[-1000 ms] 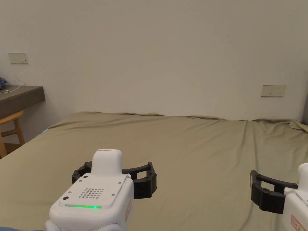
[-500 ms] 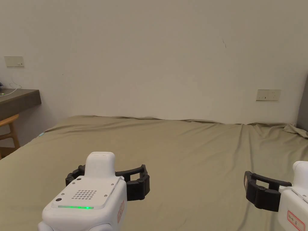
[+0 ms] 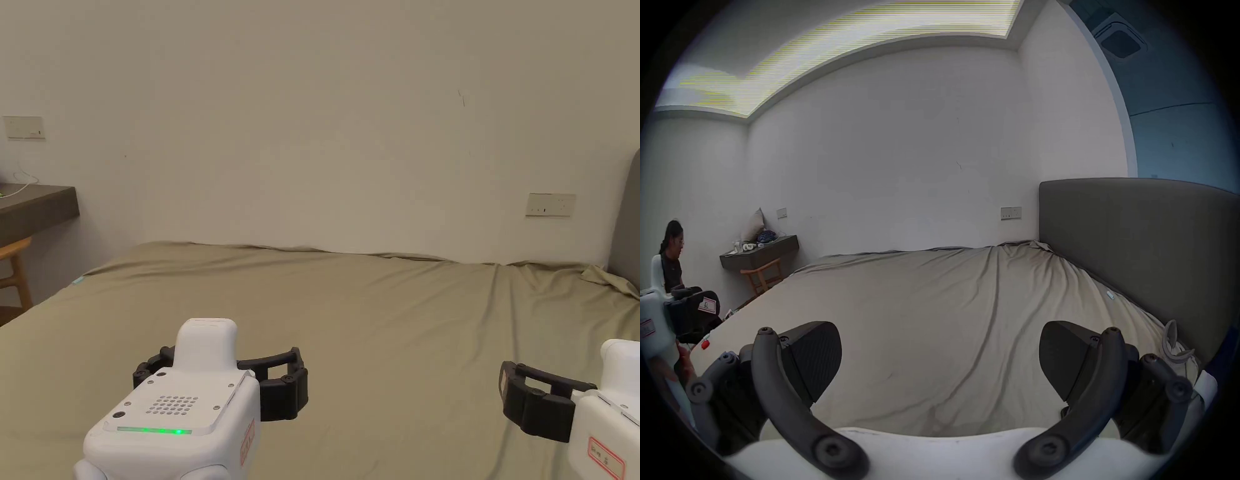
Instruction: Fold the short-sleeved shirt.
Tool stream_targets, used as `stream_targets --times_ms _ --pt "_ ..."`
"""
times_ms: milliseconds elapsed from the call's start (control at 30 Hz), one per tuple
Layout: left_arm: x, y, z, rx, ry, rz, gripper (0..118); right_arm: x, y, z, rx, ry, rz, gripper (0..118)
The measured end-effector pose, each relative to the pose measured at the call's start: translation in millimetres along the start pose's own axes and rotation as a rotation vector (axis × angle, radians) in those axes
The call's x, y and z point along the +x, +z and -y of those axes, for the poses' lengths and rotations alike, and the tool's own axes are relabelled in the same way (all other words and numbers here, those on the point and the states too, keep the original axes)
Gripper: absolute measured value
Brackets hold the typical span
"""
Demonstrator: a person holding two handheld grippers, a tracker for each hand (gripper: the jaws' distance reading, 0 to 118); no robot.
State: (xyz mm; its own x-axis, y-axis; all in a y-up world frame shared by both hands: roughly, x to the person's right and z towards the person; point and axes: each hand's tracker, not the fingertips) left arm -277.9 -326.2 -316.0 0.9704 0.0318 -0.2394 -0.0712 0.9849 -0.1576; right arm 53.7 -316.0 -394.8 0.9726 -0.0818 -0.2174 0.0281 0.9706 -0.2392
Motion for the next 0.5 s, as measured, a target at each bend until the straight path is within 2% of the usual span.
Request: stream_targets --times_ms 167,400,500 --pt "0.5 -0.9 0.5 -0.007 -0.001 -0.006 118 1.7 0.3 -1.1 -0.009 -0.019 -0.006 118" --pt "0.1 1.5 -0.4 0.000 0.000 -0.008 118 2.4 -0.3 -3.6 -0.046 -0.002 -0.008 118" --pt "-0.1 1.5 -1.0 0.001 0.005 -0.010 118 2.1 2.2 -0.6 -0.036 -0.008 -0.047 118"
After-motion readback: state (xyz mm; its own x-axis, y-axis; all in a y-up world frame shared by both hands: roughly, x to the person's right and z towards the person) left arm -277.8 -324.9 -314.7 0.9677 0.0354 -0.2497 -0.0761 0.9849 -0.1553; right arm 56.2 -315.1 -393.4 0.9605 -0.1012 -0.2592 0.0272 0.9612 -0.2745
